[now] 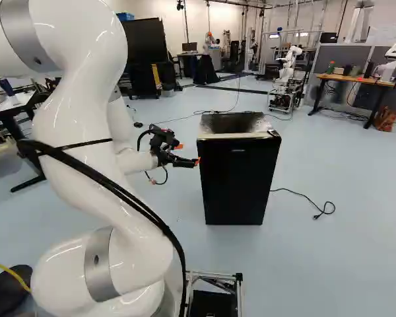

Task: Grab a drink from the fridge

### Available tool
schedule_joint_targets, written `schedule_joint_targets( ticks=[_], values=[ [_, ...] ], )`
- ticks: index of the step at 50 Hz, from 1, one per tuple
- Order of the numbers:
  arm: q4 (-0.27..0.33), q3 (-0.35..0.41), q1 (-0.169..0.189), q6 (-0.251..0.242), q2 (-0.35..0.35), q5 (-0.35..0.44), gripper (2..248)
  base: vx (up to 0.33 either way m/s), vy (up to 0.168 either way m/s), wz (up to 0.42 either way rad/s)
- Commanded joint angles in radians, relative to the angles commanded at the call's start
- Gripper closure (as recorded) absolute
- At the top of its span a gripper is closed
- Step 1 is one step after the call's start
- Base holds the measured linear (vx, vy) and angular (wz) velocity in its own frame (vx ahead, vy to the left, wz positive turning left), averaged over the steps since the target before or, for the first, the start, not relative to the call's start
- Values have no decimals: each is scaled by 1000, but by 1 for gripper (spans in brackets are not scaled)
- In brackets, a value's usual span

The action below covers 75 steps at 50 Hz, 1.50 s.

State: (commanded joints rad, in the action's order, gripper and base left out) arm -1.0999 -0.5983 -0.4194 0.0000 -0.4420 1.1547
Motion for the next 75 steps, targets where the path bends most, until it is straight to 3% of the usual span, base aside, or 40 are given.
schedule_joint_targets(
  ticks=[36,75],
  values=[
    [-44,-96,25,0,-63,2,3,0,0,0],
    [-118,-149,50,0,-97,35,3,0,0,0]
  ],
)
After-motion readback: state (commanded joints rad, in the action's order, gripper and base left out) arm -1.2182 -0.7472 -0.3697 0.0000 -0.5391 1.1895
